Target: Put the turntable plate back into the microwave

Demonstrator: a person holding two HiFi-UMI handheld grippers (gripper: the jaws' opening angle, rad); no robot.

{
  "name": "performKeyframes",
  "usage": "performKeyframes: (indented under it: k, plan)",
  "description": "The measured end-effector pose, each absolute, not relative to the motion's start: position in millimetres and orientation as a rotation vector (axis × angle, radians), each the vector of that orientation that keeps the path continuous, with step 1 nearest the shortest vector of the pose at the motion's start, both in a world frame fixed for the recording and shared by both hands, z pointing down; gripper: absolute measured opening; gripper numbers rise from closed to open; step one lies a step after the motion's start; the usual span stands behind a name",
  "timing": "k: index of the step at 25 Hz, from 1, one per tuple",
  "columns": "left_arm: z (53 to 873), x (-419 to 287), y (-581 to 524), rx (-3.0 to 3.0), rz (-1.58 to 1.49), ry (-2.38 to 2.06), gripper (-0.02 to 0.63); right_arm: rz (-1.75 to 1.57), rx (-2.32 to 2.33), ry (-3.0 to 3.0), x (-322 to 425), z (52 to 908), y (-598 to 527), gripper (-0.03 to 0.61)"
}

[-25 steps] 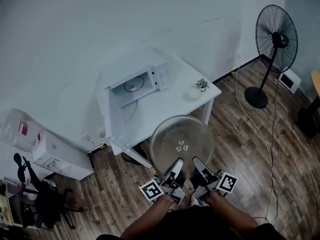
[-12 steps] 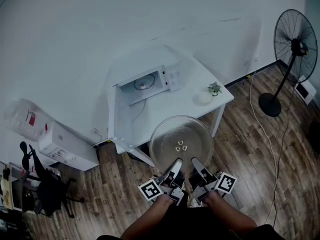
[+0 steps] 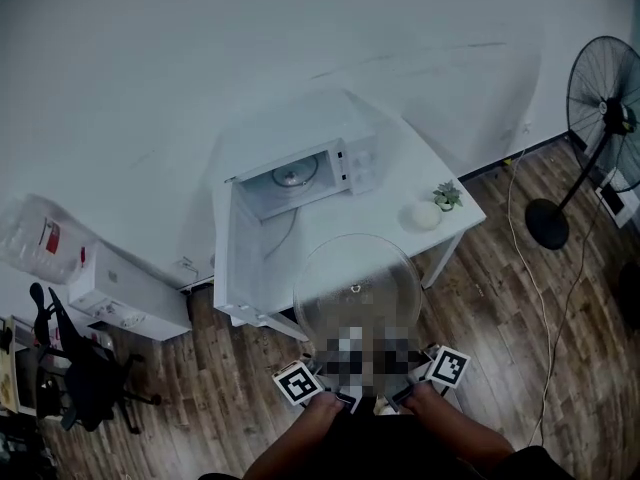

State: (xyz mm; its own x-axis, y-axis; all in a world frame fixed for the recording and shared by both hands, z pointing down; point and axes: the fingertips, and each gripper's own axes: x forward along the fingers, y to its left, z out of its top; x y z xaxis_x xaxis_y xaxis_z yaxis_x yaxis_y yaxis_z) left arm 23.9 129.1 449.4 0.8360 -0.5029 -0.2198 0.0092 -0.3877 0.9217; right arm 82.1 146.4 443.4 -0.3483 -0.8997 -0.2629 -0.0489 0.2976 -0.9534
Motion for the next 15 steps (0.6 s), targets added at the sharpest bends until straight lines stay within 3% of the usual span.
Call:
performKeyframes:
  k: [15]
  plan:
    - [462, 11, -20, 1.926, -0.565, -0.446, 0.074, -1.257, -0.923, 1.701, 71, 455, -5, 0.055]
